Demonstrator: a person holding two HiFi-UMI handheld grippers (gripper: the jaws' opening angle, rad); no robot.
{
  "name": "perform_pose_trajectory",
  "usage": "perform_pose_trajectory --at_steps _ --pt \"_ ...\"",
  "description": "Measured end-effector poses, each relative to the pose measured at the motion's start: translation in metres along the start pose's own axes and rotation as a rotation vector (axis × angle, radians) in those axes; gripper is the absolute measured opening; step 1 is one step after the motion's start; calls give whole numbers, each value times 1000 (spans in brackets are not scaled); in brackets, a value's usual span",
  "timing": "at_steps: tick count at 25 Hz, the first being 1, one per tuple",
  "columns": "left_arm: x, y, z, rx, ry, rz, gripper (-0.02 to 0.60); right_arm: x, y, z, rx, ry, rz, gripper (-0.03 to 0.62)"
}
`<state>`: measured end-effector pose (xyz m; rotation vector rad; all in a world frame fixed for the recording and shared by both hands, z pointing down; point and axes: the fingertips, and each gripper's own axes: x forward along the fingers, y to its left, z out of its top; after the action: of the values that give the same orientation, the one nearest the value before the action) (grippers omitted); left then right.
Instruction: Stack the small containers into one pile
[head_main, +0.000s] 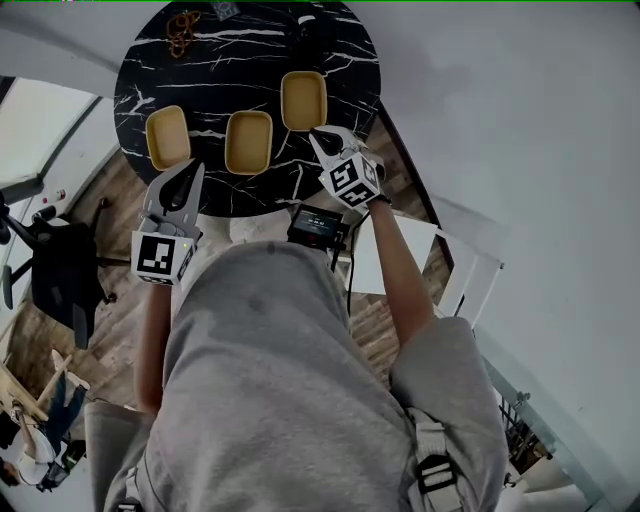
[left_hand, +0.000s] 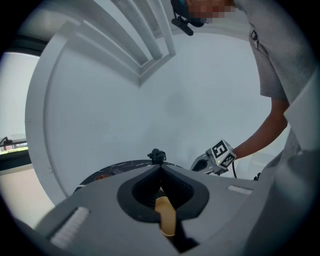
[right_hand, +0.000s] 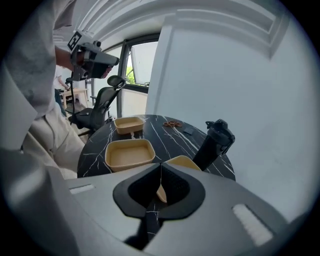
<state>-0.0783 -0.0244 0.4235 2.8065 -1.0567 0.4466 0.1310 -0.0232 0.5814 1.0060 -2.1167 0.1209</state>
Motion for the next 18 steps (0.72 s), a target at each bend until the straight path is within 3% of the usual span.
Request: perform_pose_trajectory --at_steps 6,18 --pt "-4 -3 -21 -17 60 4 -2 29 12 -37 -190 144 71 44" --pt "-16 3 -37 -64 78 45 -2 64 25 -72 -324 284 111 126"
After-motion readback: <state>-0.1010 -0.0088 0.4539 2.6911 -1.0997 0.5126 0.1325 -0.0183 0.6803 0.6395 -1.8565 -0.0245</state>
